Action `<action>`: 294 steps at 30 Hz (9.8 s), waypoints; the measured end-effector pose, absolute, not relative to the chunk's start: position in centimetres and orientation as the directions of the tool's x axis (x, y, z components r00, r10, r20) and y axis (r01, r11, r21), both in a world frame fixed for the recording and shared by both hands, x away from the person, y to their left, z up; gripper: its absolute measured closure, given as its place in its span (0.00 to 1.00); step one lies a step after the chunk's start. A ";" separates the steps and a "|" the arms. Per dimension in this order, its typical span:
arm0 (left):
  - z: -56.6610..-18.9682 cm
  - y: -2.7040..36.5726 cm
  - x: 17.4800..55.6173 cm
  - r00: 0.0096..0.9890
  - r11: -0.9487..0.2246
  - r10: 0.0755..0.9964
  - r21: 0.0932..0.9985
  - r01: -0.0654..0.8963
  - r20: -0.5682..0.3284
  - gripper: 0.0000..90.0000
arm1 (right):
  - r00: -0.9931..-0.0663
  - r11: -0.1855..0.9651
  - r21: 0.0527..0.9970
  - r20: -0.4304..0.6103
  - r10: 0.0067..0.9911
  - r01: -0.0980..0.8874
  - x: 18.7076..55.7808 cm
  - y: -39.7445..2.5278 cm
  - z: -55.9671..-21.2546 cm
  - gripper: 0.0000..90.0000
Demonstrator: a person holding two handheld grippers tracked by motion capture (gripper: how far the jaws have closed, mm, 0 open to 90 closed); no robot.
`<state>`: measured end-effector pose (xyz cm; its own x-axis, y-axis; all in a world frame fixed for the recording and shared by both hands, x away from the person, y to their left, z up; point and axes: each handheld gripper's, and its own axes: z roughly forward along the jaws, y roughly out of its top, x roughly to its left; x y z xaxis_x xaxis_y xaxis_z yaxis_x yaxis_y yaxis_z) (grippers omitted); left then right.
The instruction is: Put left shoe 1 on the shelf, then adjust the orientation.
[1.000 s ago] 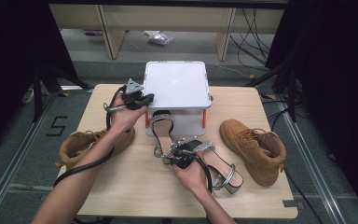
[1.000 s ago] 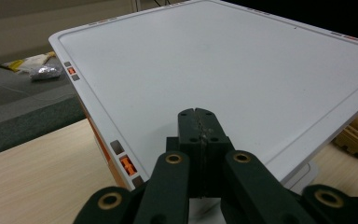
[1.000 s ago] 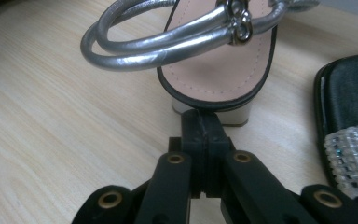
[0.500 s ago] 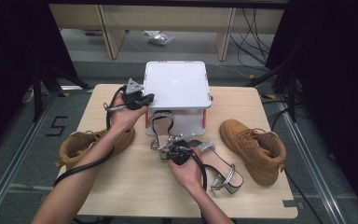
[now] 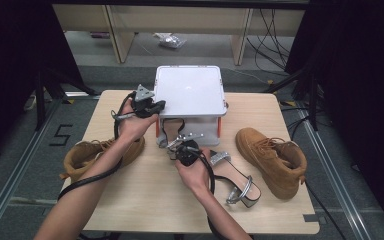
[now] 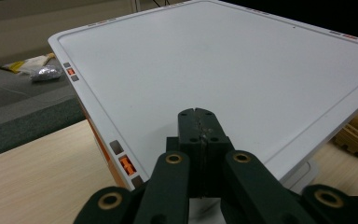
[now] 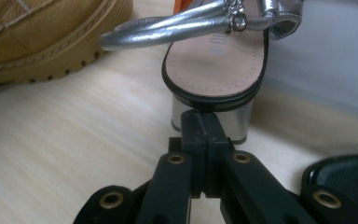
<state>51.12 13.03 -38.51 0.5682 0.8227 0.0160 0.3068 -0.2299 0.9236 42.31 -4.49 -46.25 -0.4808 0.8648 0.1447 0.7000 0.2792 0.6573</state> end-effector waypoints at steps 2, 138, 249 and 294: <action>-38.5 13.0 51.1 0.569 -0.230 0.822 0.923 0.307 0.016 0.99 | -0.480 0.275 0.663 0.145 0.865 0.696 42.5 -4.4 -46.2 1.00; -38.4 13.2 51.2 0.581 -0.223 0.814 0.919 0.326 -0.009 0.99 | -0.498 0.353 0.568 0.118 0.859 0.743 41.5 -17.0 -43.2 0.47; -38.1 13.1 51.2 0.591 -0.245 0.806 0.911 0.332 0.001 0.99 | -0.553 0.545 0.116 0.046 0.832 0.830 41.7 -19.3 -47.1 0.48; -38.1 13.1 51.2 0.594 -0.252 0.804 0.909 0.332 0.006 0.99 | -0.343 0.290 0.308 0.134 0.930 0.906 41.7 -18.1 -44.9 0.48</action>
<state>51.22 13.14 -38.07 0.5944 0.8041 0.0057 0.3315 -0.2515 0.9093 41.68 -18.14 -44.95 -0.3430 0.9297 0.1344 0.9063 0.2899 0.3075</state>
